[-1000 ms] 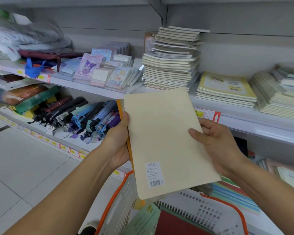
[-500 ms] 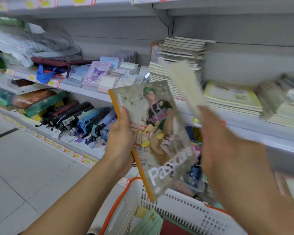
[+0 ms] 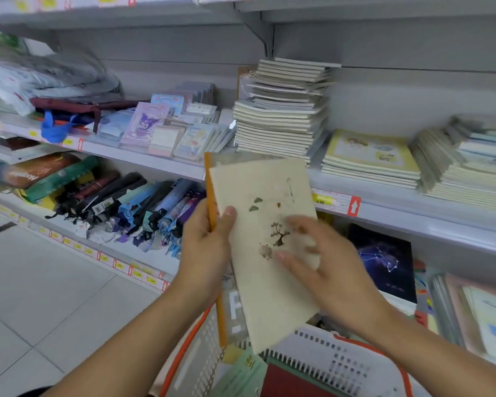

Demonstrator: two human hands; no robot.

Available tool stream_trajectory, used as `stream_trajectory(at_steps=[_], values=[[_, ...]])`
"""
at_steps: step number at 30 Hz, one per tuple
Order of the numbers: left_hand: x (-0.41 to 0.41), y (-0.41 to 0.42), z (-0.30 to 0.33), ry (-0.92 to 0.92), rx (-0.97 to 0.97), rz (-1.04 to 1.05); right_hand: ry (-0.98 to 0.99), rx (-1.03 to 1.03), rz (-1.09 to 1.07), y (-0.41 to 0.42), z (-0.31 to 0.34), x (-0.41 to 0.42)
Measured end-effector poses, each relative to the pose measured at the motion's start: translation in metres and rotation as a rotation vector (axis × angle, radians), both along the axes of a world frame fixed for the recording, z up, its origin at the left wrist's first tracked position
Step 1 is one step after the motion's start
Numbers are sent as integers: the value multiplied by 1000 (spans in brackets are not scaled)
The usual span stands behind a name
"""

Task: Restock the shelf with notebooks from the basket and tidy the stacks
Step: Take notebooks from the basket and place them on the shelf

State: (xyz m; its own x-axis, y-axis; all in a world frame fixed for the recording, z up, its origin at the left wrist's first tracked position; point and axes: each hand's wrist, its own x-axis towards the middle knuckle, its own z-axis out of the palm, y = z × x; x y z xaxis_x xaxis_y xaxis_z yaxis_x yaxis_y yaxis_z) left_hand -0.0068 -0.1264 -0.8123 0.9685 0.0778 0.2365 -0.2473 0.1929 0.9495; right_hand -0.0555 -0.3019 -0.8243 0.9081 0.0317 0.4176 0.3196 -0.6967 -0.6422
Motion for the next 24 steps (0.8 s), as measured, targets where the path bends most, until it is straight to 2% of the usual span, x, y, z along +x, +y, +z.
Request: stream_trajectory(at_steps=[1,3,5,7,9,10,15,16,18,21,24], values=[[2,4,5,-32,-12,23,-6,122,-100,-8,5,6],[6,10,17,-110,-42,45,149,321,-164,-23,20,15],[9,11,31,-169,-62,53,360,500,3,-41,31,20],[17,2,46,-108,-106,18,472,681,165,-53,40,16],[32,-16,62,36,-95,-32,441,832,162,-59,43,13],[41,-27,71,82,-29,-72,388,897,110,-63,43,14],[54,-80,91,103,494,-480,117,1132,-206,-93,56,24],[56,-89,88,115,534,-513,89,1135,-267,-103,62,27],[63,-107,84,173,437,-507,118,1123,-324,-124,77,31],[76,-137,82,306,227,-369,278,1206,-208,-150,96,30],[87,-160,86,397,109,-276,242,1119,-161,-162,99,33]])
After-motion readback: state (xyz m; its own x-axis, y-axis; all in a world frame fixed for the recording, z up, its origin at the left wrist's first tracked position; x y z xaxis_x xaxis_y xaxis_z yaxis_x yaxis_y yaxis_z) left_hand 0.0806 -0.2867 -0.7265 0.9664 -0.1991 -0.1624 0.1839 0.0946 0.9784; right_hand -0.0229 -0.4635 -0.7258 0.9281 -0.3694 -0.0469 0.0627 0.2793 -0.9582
